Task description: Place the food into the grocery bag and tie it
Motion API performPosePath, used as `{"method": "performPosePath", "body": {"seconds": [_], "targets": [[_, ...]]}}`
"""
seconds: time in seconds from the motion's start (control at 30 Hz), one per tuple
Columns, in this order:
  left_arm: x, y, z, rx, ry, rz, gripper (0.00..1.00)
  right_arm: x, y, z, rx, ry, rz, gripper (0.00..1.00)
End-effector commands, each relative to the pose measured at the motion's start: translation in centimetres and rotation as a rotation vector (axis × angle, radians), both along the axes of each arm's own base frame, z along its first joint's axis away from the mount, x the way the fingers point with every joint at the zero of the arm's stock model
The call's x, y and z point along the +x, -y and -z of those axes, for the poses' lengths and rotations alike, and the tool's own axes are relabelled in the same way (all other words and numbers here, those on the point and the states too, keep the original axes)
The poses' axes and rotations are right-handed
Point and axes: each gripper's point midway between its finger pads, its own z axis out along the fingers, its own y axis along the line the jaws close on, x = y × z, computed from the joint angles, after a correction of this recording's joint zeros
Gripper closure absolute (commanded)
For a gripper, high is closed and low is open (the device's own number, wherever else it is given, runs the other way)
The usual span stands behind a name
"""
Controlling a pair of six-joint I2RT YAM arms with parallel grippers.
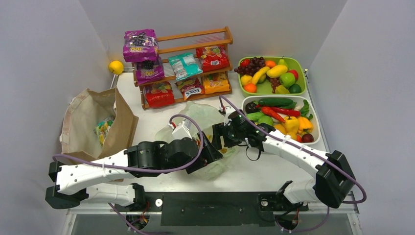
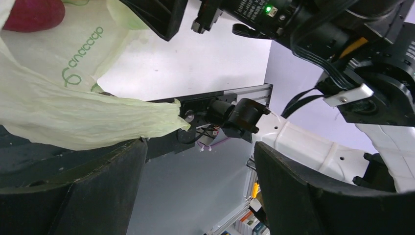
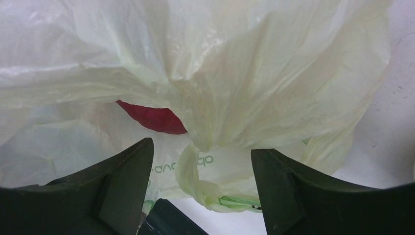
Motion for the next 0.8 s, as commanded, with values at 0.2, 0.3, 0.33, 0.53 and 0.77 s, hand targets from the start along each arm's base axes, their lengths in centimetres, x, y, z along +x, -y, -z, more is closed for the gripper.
{"method": "performPosePath", "body": {"seconds": [0.2,0.3,0.33,0.53,0.77], "targets": [[-0.6,-0.2,-3.4,-0.051,-0.010,-0.002,0.21,-0.1,-1.1,1.4,0.011,-0.007,-0.028,0.46],[-1.2,-0.1,-2.3,-0.032,-0.034,0.019,0.21,-0.6,-1.3,2.4,0.003,-0.028,-0.042,0.51],[-1.3,0.3,-2.4,-0.055,-0.039,0.022,0.21,-0.7,-1.4,2.5,0.004,-0.032,-0.045,0.51],[-0.9,0.5,0.1,-0.085,-0.058,-0.026,0.23,-1.8,-2.4,2.9,0.002,-0.037,-0.080,0.56],[0.1,1.0,0.9,-0.109,-0.024,-0.062,0.38,-2.2,-2.6,2.8,0.007,-0.039,-0.084,0.84]]}}
